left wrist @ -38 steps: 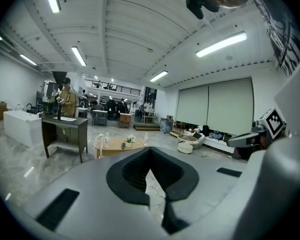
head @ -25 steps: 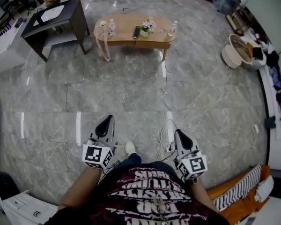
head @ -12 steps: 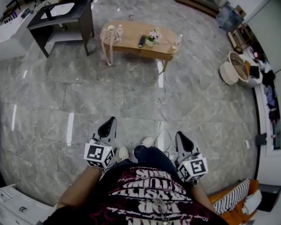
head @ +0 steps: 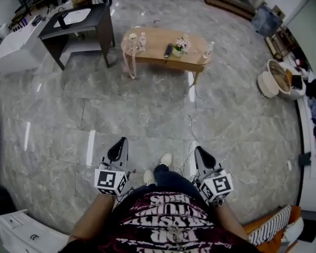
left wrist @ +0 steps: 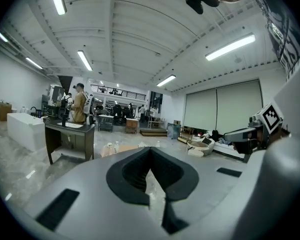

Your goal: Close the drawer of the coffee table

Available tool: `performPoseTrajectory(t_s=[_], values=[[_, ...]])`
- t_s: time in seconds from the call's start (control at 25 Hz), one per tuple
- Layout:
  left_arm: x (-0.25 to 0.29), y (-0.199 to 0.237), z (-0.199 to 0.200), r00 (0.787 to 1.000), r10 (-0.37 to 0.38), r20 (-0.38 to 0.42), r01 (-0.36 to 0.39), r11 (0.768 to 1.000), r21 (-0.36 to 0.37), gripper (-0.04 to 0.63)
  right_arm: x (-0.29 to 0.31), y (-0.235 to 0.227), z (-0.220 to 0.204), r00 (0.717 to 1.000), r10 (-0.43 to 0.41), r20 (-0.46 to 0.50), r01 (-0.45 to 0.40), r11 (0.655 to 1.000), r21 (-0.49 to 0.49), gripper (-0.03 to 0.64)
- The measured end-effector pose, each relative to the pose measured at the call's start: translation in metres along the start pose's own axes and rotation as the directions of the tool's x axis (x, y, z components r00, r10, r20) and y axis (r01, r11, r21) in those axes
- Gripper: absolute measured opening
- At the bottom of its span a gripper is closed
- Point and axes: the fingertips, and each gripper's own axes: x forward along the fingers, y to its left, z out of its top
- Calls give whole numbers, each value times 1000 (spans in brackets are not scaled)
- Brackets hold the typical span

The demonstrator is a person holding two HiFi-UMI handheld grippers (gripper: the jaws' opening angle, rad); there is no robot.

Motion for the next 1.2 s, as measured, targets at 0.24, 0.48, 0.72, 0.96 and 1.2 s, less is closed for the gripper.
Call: performPoseTrajectory(t_s=[0.24,0.48,0.72,0.96,1.2], values=[[28,-21,-11,999,-39,-37,39,999,-2,23,-7,-26,-14,1000,-21,-17,21,999,33,35],[61,-41,15,994,-108,16,107,993,50,23,-4,-64,-6,993,-117,24,116,992,57,35],[88,-36,22,995,-101,18,100,993,61,23,11,-92,2,985,-170,40,168,985,36,35],[127,-29,20,996,-88,-2,88,994,68,23,36,-118,6,988,-151,39,149,988,50,35],[176,-34,50,996,-79,30,77,994,73,23,61,-162,32,989,-128,76,125,991,55,35]])
